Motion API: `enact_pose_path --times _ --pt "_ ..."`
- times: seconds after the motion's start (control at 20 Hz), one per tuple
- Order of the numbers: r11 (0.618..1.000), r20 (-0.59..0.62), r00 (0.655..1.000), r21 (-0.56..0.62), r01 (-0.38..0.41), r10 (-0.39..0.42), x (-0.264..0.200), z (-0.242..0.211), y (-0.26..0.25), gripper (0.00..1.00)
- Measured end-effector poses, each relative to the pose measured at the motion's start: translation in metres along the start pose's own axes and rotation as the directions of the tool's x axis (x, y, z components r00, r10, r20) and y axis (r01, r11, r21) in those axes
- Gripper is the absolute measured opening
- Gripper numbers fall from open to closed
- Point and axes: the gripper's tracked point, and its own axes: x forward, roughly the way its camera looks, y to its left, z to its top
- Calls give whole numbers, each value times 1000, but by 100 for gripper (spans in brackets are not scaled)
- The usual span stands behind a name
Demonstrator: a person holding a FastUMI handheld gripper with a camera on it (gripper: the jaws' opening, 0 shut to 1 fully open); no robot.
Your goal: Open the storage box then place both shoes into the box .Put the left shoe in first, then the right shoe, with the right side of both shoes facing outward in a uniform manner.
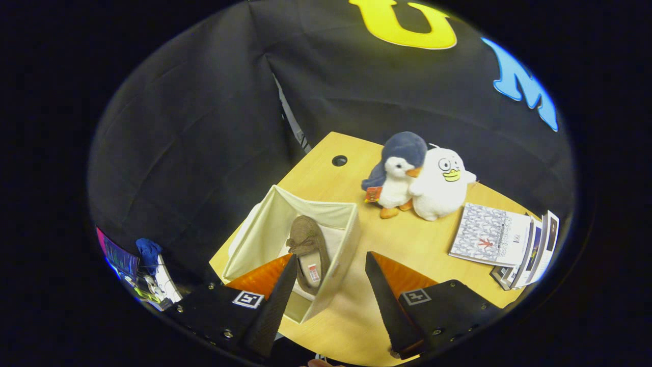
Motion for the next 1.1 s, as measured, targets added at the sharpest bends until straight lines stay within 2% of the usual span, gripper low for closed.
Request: enact_pose_path --times 0.4,0.65,0.85,1.1 --pt "995 70 995 73 63 -68 -53 -37 -81 83" --pt "983 72 986 120 142 -151 -76 -84 -132 83" --pt "978 69 989 173 119 -132 -84 -125 -149 83" --pt "940 11 983 295 172 -184 -83 -182 -187 83"
